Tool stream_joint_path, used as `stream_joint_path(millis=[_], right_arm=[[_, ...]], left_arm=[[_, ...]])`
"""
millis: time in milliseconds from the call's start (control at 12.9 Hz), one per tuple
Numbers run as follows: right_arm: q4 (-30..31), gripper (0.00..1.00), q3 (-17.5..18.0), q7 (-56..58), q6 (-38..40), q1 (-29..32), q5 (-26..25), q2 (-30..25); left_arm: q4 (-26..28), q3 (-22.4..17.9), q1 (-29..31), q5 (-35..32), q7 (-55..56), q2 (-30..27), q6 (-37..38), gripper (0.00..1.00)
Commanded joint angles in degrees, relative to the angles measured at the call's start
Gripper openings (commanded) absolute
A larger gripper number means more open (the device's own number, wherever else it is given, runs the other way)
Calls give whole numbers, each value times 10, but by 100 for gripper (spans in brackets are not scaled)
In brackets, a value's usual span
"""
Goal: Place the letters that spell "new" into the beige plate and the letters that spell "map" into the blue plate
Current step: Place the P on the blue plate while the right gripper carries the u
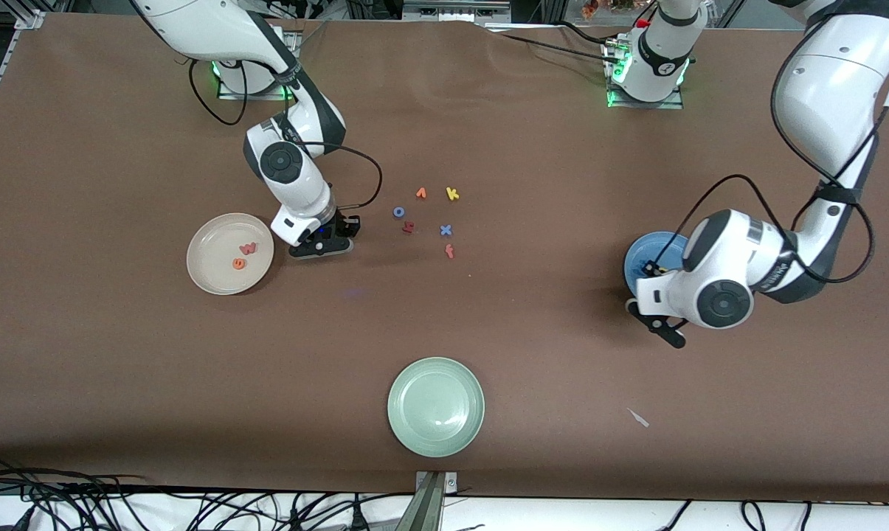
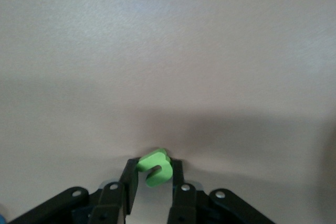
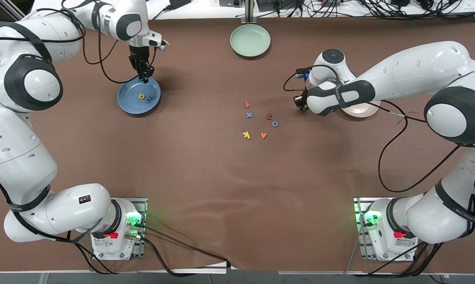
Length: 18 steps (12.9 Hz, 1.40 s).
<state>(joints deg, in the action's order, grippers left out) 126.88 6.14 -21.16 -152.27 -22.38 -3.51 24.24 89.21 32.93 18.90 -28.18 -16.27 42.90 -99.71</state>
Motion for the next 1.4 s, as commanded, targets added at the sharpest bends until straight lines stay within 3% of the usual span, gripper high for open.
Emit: stream_joint_path(millis=[0,233,465,775,1162,1240,1318], right_arm=[[-23,24,-17,65,94,15,1,-47],[-26,24,-73,205,154,28,0,-84],[20,24,-129,317,181,46,0,-135],[85,30,-143,353,197,83,0,-188],[85,30,-146,354,197,83,-1,-191],[85,40,-147,354,197,83,-1,-191],[85,58,-147,353,197,83,-1,-190]], left_arm=[[-3,-6,-4,3,-17,-5,25,100],[-17,-4,4,12,-10,-32,49,100],[-16,-4,16,15,28,-69,81,100],[-14,-3,25,52,75,-112,123,100],[-8,-3,54,111,118,-180,167,100],[-9,-3,66,130,119,-192,178,100],[-9,-3,76,145,120,-210,182,100]])
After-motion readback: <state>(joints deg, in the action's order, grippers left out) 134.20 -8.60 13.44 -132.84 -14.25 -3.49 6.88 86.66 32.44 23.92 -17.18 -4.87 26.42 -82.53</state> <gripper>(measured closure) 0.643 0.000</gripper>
